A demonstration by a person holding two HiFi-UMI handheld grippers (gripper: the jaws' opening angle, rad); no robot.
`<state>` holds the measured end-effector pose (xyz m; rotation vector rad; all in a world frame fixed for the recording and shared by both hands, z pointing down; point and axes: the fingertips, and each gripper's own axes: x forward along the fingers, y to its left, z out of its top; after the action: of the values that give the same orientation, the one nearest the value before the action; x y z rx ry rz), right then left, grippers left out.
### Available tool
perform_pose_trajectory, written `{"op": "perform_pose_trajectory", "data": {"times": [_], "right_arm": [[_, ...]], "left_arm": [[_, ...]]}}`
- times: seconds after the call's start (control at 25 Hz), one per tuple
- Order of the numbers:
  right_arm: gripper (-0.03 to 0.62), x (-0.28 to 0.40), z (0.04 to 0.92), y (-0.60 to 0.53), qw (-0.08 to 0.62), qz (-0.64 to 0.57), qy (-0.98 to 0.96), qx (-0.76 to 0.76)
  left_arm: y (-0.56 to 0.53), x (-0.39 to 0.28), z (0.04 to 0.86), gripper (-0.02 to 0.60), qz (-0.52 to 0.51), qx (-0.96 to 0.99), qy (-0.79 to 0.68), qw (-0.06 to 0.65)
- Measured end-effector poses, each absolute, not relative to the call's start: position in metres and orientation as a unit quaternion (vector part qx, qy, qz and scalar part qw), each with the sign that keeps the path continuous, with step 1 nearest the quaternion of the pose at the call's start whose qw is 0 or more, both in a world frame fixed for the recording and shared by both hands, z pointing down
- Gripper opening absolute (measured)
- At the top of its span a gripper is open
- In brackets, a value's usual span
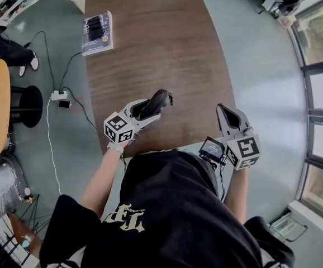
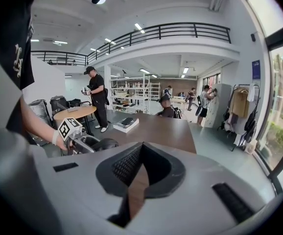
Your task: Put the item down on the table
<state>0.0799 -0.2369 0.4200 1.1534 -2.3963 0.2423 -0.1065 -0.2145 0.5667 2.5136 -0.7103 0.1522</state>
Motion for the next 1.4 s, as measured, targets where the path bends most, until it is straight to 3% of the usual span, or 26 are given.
{"op": "perform_pose_trajectory", "data": {"times": [1.4], "right_arm": [[-0.012, 0.077, 0.442, -0.226, 0.257, 0.121, -0.850, 0.444]], "left_arm": [[-0.223, -0.097, 0.701, 0.303, 0.267, 0.913, -0.148, 0.271]]}}
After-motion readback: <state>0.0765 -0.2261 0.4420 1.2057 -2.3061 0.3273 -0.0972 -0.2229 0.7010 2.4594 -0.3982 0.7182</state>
